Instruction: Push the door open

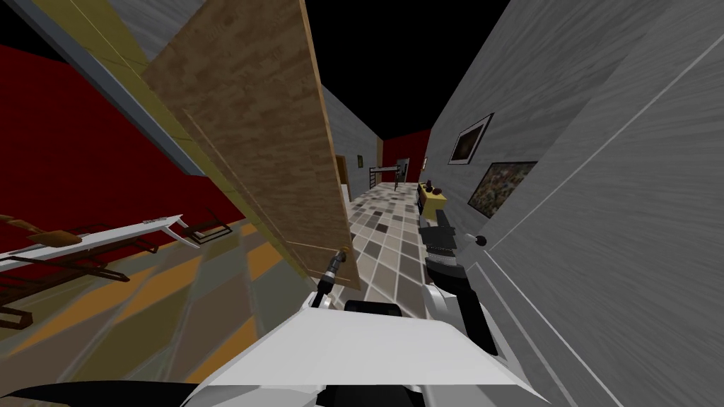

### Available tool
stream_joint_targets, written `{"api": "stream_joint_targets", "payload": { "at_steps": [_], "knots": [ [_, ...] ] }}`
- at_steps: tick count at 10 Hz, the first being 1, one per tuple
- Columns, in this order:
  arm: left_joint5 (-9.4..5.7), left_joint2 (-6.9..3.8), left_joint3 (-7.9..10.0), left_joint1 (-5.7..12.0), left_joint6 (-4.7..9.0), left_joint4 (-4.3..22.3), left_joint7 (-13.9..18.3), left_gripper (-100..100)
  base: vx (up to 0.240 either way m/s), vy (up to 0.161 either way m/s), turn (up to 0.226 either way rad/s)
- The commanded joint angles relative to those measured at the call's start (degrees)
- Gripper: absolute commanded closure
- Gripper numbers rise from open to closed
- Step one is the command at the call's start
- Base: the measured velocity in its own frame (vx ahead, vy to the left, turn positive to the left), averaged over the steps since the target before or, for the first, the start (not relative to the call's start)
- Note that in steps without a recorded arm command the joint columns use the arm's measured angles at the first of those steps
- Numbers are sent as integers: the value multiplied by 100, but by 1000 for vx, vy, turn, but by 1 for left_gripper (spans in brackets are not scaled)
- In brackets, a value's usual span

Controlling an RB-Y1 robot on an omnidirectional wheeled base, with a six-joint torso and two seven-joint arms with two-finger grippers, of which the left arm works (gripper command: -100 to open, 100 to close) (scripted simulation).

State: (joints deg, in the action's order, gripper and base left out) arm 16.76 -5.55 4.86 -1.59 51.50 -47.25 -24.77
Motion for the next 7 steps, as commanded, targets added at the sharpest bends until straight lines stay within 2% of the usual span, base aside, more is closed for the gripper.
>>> {"api": "stream_joint_targets", "payload": {
  "at_steps": [1,2,3,4,7],
  "knots": [
    [-192,-21,36,103,38,118,286,100,46,6,-36],
    [-337,-14,29,129,39,144,444,100,58,8,-54],
    [-337,-14,29,129,39,144,532,100,41,6,-16],
    [-349,-86,-20,126,62,170,273,-100,-15,-16,16],
    [-413,-193,-90,156,98,263,-29,-100,-58,-39,20]
  ]
}}
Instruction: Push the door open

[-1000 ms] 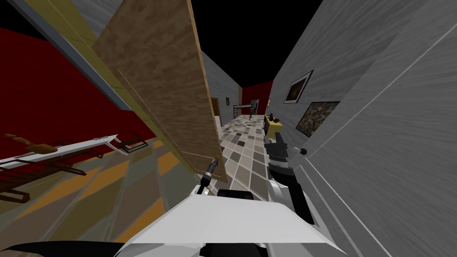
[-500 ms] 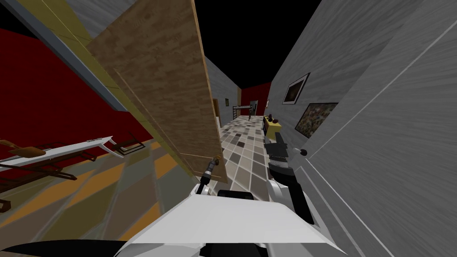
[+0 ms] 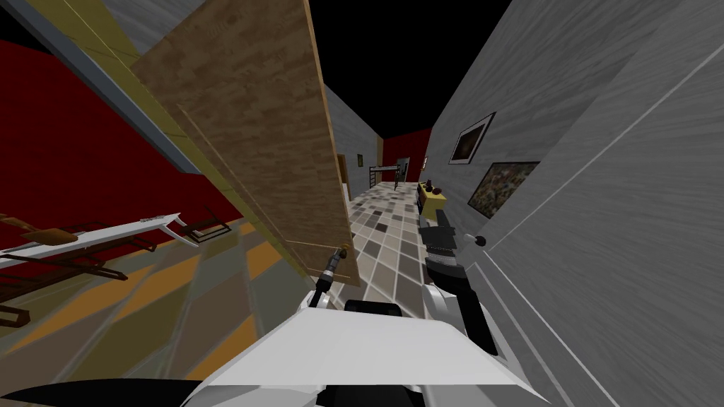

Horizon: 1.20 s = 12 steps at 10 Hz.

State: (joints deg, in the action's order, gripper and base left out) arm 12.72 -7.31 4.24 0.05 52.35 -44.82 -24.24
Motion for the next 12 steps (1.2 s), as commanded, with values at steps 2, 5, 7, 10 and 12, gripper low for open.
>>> {"api": "stream_joint_targets", "payload": {
  "at_steps": [2,5,7,10,12],
  "knots": [
    [-64,-109,-88,18,44,100,-353,-100,-63,-37,12],
    [-161,-267,-194,64,98,241,-844,-100,-62,-43,21],
    [-195,-323,-233,81,117,292,-1061,-100,-45,-41,18],
    [-268,-440,-312,115,156,399,-1492,-100,-37,-36,15],
    [-342,-560,-395,151,196,509,-1859,-100,-47,-35,21]
  ]
}}
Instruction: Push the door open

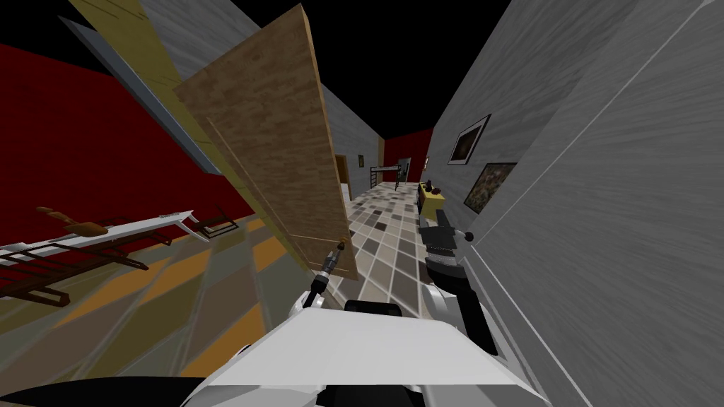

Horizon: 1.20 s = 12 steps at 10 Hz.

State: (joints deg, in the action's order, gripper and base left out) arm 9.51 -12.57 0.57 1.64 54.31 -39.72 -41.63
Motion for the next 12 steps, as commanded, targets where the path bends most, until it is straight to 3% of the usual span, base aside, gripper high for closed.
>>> {"api": "stream_joint_targets", "payload": {
  "at_steps": [1,12],
  "knots": [
    [-21,-34,-28,-8,-1,-1,-224,-100,-39,-33,9],
    [-300,-469,-334,124,137,417,-1826,-100,-42,-32,16]
  ]
}}
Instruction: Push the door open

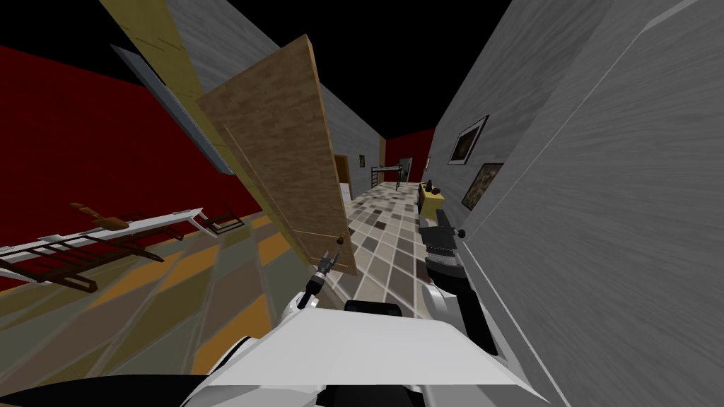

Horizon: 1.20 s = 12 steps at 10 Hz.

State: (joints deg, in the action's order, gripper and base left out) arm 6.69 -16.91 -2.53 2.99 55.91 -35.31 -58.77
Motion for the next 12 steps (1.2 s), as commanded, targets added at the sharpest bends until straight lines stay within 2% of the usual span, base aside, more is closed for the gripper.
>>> {"api": "stream_joint_targets", "payload": {
  "at_steps": [1,6,7,8,12],
  "knots": [
    [-47,-79,-55,3,-9,18,-253,-100,-68,-42,17],
    [-164,-258,-183,58,46,195,-796,-100,-52,-35,14],
    [-147,-230,-166,37,21,144,-715,-100,-23,-13,4],
    [-161,-210,-149,56,9,163,-771,-100,113,2,-39],
    [-187,-153,-102,100,-30,193,-844,-100,196,-15,-33]
  ]
}}
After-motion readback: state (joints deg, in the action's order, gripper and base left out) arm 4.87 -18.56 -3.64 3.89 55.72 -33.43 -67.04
